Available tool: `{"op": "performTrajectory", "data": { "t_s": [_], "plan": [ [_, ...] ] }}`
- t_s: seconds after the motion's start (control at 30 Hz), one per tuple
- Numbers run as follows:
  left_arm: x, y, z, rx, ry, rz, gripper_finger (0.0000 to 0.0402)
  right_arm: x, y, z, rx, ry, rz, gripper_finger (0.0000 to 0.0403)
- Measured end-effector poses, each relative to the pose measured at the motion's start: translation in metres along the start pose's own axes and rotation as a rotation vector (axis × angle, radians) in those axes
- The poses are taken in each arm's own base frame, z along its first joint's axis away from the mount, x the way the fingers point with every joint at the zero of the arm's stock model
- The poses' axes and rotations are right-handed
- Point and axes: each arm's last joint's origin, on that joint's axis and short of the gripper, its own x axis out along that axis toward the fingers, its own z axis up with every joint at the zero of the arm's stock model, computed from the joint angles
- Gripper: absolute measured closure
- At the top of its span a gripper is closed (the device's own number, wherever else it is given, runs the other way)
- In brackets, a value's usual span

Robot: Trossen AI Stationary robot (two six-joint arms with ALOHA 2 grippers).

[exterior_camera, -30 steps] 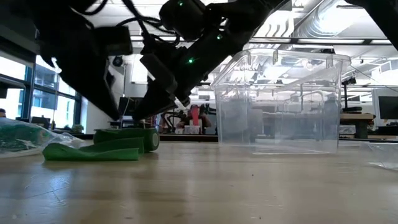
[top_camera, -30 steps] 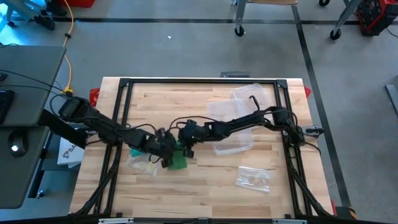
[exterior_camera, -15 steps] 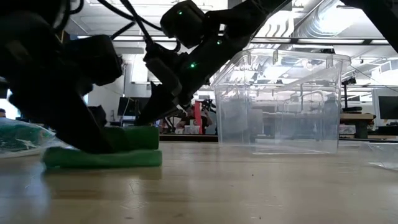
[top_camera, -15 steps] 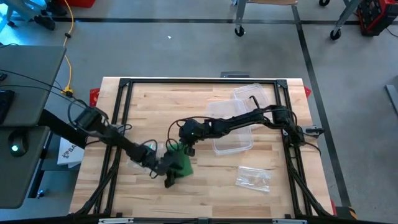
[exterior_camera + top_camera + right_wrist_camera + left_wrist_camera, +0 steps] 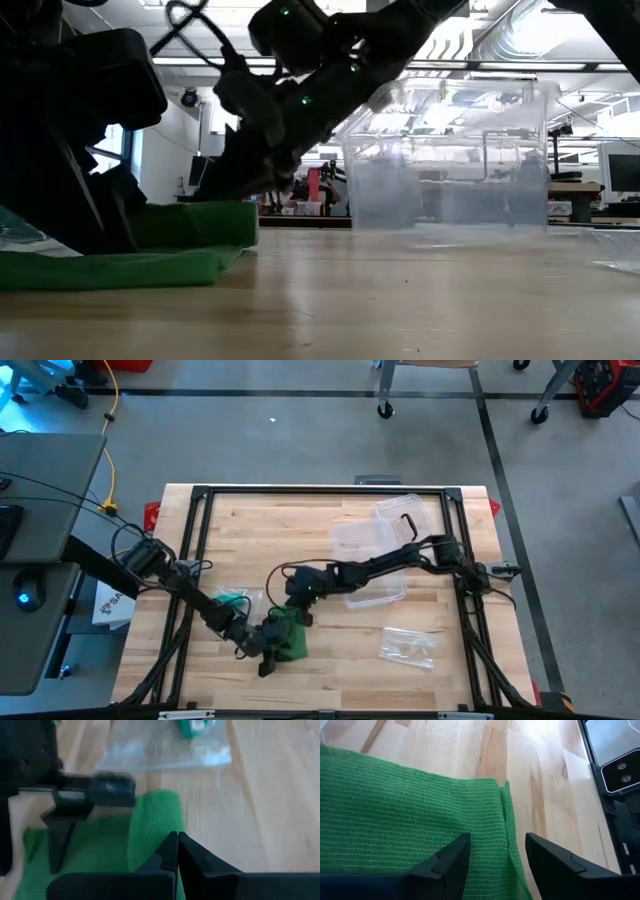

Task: Roll bandage
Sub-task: Roll the green bandage

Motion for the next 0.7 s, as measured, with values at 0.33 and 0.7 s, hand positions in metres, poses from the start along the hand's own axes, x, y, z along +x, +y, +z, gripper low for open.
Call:
{"op": "performTrajectory", "data": {
  "t_s": [0.33,0.7],
  "plan": [
    [-0.006,-0.028,0.023,-0.035,-0.022,-0.142,0.0216,0.010,0.027,-0.012,-0.038,0.014,-0.019,0.0403],
    [-0.027,-0.048,0.042,-0.041,0.005,-0.117,0.0216,0.010,0.029,-0.013,-0.080,0.019,-0.018,0.0403]
  ]
}}
